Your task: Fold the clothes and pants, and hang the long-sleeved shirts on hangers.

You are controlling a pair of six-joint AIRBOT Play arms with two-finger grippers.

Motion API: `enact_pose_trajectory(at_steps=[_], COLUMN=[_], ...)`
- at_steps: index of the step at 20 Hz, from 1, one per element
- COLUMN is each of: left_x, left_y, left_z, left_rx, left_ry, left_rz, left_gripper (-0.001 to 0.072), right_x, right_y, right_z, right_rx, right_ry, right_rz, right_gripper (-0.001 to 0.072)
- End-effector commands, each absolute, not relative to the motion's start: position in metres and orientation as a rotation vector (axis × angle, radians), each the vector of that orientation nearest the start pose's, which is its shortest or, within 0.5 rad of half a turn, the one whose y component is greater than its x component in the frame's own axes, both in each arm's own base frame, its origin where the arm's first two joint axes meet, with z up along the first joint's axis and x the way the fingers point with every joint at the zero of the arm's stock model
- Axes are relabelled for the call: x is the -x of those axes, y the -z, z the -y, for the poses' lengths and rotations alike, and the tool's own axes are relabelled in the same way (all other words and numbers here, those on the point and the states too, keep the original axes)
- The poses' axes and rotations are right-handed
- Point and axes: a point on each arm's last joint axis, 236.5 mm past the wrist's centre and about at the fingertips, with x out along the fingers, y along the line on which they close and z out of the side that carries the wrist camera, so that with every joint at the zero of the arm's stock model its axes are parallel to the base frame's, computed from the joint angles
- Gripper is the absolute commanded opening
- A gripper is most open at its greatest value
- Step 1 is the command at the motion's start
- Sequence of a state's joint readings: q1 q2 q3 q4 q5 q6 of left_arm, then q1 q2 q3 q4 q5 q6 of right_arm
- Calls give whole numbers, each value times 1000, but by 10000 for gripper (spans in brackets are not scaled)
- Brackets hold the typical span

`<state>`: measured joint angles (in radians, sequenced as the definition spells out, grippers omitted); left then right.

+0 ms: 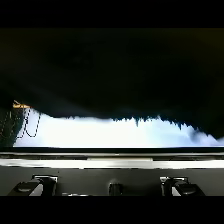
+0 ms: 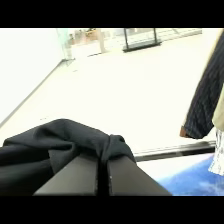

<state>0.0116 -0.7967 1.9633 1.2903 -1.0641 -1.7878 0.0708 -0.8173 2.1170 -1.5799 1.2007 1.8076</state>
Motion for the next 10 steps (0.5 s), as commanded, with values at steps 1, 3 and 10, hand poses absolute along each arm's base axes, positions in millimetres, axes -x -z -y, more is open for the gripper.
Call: enact_pose_trajectory(at_steps=[1,3,10], left_x=[-240,-282,-473], left_y=[-525,-493,-250], left_z=[48,47,79], left_rx=[357,367,463], left_ry=[214,195,163], left_rz=[36,-59,-661], left_gripper=[20,20,21], right_x=[-232,-277,-492], right_y=[-545,-511,-269], right_z=[-8,-10,-33], right_rx=[-249,-234,-191], right_ry=[-41,-22,14], right_rz=[49,-84,-651], right_gripper=[27,28,29])
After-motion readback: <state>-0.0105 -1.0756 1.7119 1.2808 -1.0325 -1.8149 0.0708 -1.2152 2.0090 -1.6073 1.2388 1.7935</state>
